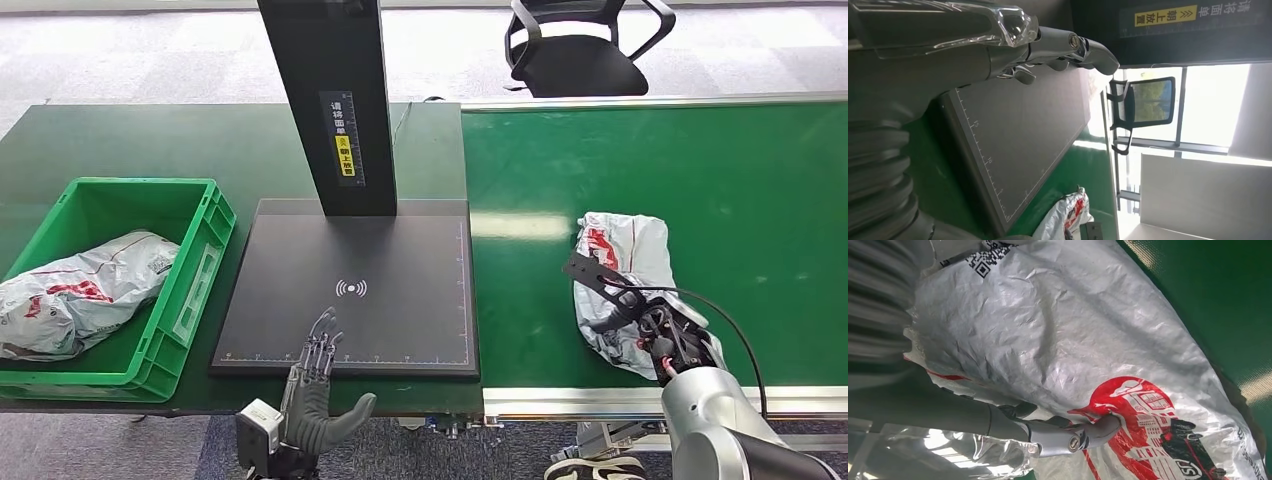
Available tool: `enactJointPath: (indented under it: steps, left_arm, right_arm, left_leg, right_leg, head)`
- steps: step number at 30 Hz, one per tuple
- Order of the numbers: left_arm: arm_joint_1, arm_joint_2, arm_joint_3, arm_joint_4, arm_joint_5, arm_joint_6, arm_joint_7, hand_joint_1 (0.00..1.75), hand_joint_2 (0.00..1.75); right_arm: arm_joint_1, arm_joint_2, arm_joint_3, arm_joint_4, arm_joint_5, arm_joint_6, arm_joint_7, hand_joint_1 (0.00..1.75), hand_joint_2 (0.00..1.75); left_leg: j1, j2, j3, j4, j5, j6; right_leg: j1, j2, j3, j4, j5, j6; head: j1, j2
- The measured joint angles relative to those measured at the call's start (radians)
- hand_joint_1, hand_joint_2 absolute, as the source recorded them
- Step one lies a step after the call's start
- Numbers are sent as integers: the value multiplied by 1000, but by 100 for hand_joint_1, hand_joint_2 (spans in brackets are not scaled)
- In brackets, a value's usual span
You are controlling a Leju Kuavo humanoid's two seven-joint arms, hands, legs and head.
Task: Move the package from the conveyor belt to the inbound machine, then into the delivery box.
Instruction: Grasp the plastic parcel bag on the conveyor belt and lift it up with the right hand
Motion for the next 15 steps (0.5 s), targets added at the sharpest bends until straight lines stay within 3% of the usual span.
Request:
enactJointPath:
  steps: [5,9,15]
  left_arm:
    - [-11,0,0,13,0,0,0,0,175]
    - [-14,0,0,20,0,0,0,0,175]
    - [-19,0,0,31,0,0,0,0,175]
  right_arm:
    - [3,0,18,3,3,0,0,0,175]
    - [3,0,26,6,3,1,-1,171,175]
    - [1,-2,36,9,9,15,-5,175,175]
  left_leg:
    - [0,0,0,0,0,0]
    - [0,0,0,0,0,0]
    - [0,0,2,0,0,0]
  right_leg:
    - [0,0,0,0,0,0]
    - [0,0,0,0,0,0]
    - [0,0,2,0,0,0]
  head:
    - [0,0]
    - [0,0]
    - [0,0]
